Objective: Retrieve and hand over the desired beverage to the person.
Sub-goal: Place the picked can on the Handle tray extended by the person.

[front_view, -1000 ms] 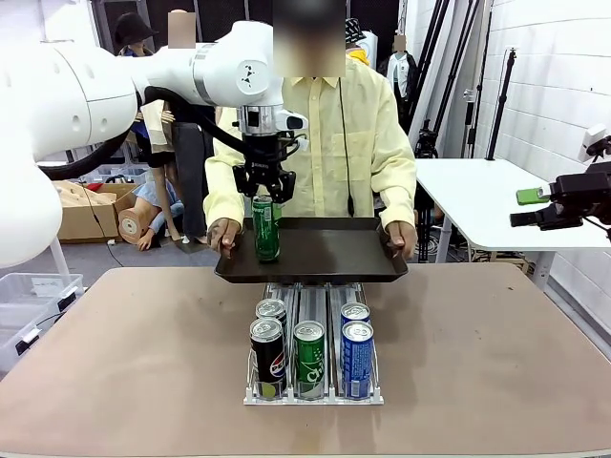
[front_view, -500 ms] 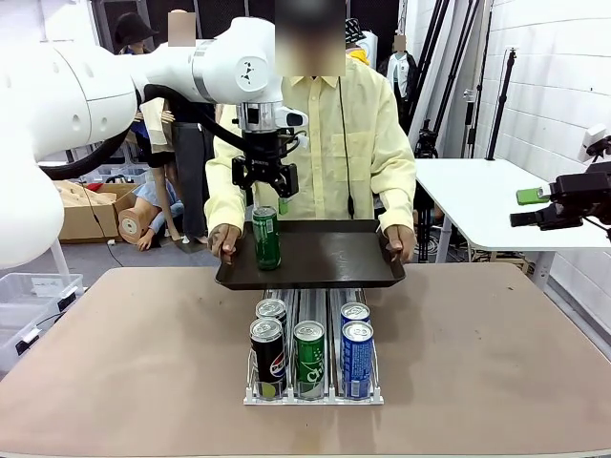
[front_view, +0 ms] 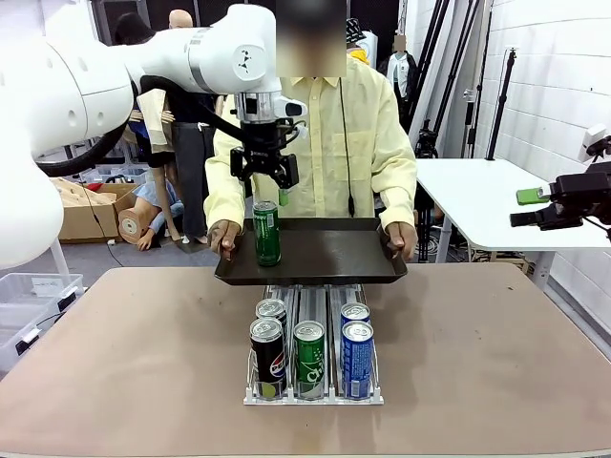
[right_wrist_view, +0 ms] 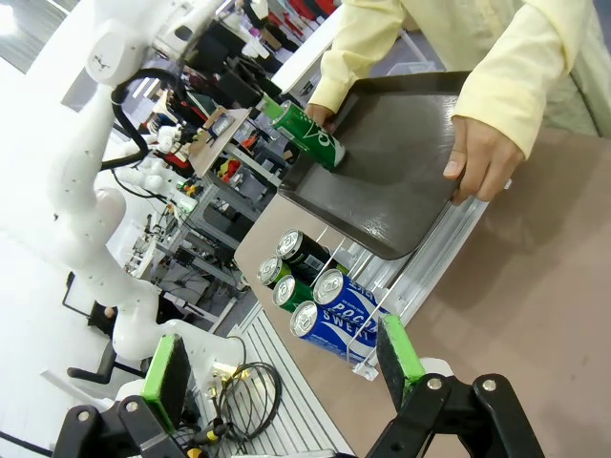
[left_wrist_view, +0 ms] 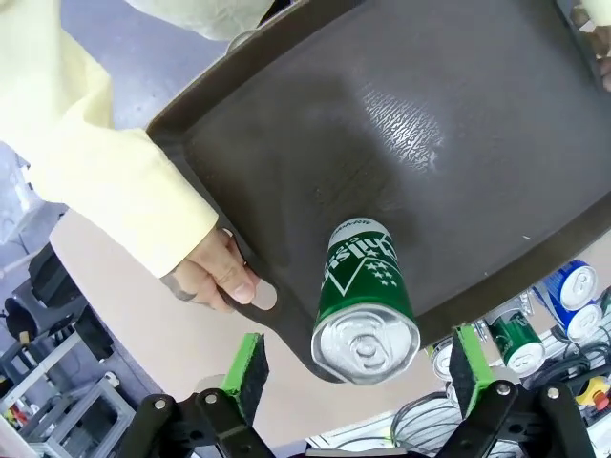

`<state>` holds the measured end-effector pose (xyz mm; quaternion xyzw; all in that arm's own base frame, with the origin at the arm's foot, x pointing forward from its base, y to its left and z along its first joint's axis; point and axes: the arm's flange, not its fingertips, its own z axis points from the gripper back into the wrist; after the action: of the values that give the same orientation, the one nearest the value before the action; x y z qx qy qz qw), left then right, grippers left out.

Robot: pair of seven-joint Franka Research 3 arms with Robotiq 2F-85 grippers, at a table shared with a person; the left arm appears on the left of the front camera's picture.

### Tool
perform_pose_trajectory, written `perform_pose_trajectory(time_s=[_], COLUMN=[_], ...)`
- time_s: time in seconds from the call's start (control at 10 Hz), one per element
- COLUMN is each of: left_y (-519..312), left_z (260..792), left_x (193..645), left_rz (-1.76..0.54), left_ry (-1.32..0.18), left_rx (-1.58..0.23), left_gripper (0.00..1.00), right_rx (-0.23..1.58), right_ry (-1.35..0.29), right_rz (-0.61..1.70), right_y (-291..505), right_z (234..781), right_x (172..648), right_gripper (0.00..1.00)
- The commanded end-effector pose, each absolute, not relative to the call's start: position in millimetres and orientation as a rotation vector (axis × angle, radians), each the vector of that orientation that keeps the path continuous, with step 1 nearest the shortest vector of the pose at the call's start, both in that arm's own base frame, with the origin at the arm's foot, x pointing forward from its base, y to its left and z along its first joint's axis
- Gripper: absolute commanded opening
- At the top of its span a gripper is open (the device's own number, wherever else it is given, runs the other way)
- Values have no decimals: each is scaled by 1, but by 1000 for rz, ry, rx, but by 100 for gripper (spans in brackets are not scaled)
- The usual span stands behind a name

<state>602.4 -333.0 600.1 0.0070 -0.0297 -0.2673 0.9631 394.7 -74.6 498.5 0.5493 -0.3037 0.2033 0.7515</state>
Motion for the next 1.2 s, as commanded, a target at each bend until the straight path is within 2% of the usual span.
perform_pose_trajectory(time_s=[0.0, 0.4, 0.5, 1.1], left_y=[-334, -330, -328, -328], left_z=[627, 650, 642, 642], left_x=[598, 569, 583, 583], left_rz=[-523, -556, -541, -541], left_ry=[-76, -86, -98, -98], left_rx=[24, 52, 12, 12], left_gripper=[100, 100, 100, 100], right_rx=[1213, 1213, 1213, 1213], right_ry=[-668, -668, -668, -668], right_rz=[440, 440, 440, 440], right_y=[-74, -74, -74, -74], right_z=[500, 500, 500, 500], right_x=[395, 395, 395, 395], right_gripper=[100, 100, 100, 100])
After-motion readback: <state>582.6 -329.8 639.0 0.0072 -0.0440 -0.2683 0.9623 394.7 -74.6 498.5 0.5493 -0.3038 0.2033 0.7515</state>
